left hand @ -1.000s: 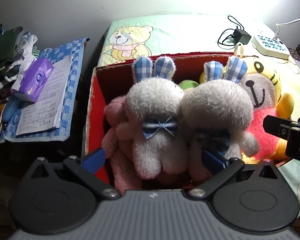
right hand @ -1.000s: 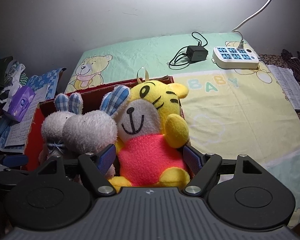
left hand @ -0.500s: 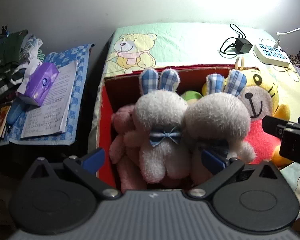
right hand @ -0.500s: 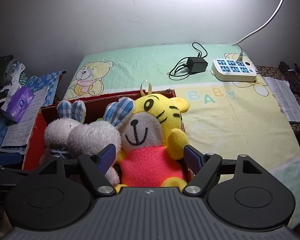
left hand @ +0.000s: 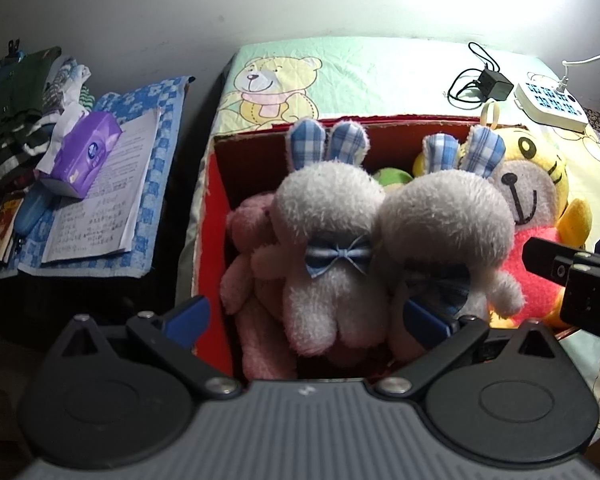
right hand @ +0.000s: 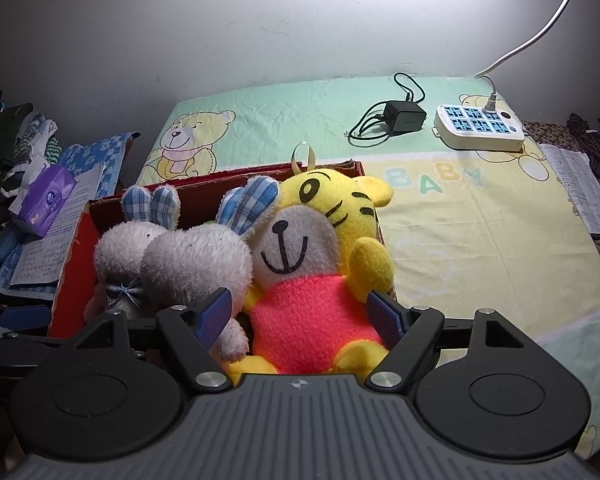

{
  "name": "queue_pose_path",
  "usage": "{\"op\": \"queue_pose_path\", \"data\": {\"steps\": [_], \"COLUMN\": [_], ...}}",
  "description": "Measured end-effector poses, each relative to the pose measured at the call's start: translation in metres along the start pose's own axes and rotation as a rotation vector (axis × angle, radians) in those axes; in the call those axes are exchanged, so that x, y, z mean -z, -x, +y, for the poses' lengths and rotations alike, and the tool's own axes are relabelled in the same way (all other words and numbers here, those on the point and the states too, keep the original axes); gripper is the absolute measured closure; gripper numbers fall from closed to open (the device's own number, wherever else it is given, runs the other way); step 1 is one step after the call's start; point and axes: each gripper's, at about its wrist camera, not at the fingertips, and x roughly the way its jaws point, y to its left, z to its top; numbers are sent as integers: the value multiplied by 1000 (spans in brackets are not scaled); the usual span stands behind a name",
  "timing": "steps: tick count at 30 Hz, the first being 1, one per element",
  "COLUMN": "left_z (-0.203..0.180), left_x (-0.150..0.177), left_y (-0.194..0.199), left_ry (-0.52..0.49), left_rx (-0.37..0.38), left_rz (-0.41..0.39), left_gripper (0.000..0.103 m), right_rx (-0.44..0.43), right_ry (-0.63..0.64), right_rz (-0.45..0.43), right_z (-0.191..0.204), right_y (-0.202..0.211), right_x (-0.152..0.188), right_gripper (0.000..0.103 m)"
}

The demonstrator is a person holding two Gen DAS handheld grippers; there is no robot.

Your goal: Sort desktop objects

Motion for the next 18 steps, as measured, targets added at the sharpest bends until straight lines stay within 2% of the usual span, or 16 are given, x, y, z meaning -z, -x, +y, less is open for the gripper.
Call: {"op": "queue_pose_path", "data": {"steps": [18], "left_z": [1], "left_x": [3], "left_y": [1], "left_ry": [3], "left_rx": [3], "left_rz": [-16], "left_gripper": [0], "right_rx": [-26], "right_ry": [-3], "right_rz": [-3], "right_z": [3], "right_y": [2], "right_x": [5], "right_gripper": [26]}}
